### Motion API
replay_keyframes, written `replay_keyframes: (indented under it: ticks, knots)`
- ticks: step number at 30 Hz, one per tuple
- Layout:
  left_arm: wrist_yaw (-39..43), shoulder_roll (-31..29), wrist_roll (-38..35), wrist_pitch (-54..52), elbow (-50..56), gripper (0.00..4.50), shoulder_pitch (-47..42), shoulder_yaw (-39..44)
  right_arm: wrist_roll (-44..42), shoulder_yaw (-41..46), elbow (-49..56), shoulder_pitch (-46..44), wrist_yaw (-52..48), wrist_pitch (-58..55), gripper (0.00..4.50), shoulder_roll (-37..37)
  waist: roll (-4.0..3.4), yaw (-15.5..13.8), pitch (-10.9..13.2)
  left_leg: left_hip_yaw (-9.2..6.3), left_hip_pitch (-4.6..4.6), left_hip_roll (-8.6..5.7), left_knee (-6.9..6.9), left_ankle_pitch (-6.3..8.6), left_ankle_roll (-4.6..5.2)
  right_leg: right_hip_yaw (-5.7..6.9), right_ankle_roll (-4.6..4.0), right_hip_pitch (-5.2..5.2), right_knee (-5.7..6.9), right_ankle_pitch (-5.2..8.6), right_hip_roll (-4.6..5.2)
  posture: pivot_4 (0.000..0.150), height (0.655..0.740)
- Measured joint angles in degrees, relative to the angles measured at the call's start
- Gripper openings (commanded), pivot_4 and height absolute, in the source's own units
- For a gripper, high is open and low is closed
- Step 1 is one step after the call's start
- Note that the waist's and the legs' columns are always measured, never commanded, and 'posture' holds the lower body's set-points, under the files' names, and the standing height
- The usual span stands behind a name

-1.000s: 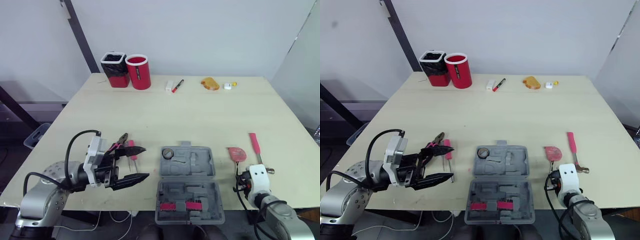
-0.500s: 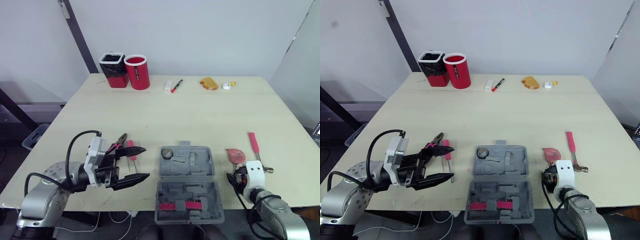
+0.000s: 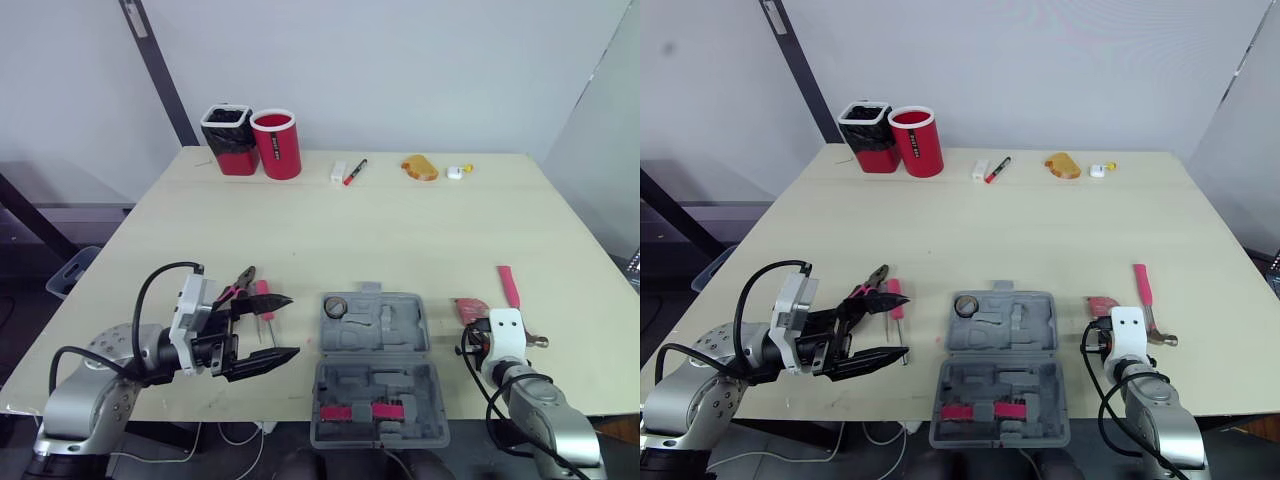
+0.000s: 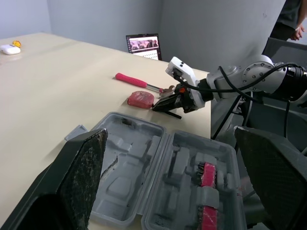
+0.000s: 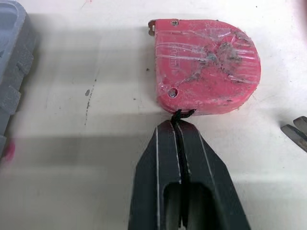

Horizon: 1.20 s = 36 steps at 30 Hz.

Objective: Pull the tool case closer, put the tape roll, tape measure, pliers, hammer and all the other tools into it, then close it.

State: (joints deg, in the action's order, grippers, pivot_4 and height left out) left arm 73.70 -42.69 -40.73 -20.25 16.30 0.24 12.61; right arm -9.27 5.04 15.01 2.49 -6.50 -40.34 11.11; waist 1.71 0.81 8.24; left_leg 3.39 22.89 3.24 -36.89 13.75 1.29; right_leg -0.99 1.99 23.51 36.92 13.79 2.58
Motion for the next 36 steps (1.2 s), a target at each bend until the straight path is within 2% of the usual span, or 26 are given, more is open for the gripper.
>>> replay_keyframes:
  ticks: [8,10,13,16,27,34,36]
  knots:
    - [1.1,2.4,2.3,6.8,-3.0,4.50,0.0,0.3,0.1,-0.7,-0.2,2.4,-3.5,2.6,0.04,3.2,-0.01,-0.1,0.0,0.06,0.01,-0.03,0.01,0.00,0.00,0.04,-0.01,-0.01,0.00,0.00,0.00,0.150,0.7400]
    - [3.0,4.7,2.2,10.2,-5.4,4.50,-0.2,0.5,0.2,-1.3,0.6,4.2,-5.0,3.7,0.04,4.5,0.03,-0.2,0.0,0.14,0.03,-0.04,0.01,0.00,0.00,0.06,-0.02,-0.01,0.00,0.01,0.00,0.150,0.7400]
    - [5.3,4.7,2.0,11.9,-7.5,4.50,-0.3,0.5,-0.1,-1.8,2.4,6.9,-6.8,4.6,0.04,5.4,0.15,-0.1,-0.1,0.13,0.05,0.00,0.02,0.00,0.00,0.10,-0.02,-0.01,0.00,0.02,-0.03,0.150,0.7400]
    - [8.0,2.8,0.3,10.8,-8.8,4.50,-0.3,0.8,-0.5,-2.1,5.8,12.1,-9.4,5.7,0.04,7.1,0.16,-0.2,-0.1,0.09,0.04,0.05,0.02,0.00,0.00,0.11,0.07,-0.01,0.00,0.08,-0.01,0.150,0.7400]
    - [10.0,2.6,-0.1,9.8,-9.1,4.50,0.9,0.9,-1.6,-4.3,15.7,25.0,-11.1,5.6,0.04,7.3,0.21,-0.2,-0.2,-0.15,0.02,0.13,0.06,0.01,-0.01,0.12,0.13,0.01,-0.03,0.13,0.08,0.150,0.7400]
    - [10.3,2.6,0.0,9.8,-9.1,4.50,1.0,0.8,-1.7,-4.7,17.5,27.9,-11.2,5.6,0.04,7.6,0.19,-0.2,-0.2,-0.14,0.00,0.16,0.05,0.01,-0.01,0.12,0.16,0.04,-0.05,0.14,0.14,0.150,0.7400]
    - [10.4,2.6,0.0,9.8,-9.1,4.50,1.0,0.7,-1.7,-4.7,17.5,27.9,-11.2,5.6,0.55,7.7,0.19,-0.2,-0.2,-0.14,0.01,0.15,0.05,0.01,-0.01,0.13,0.16,0.04,-0.06,0.14,0.15,0.150,0.7400]
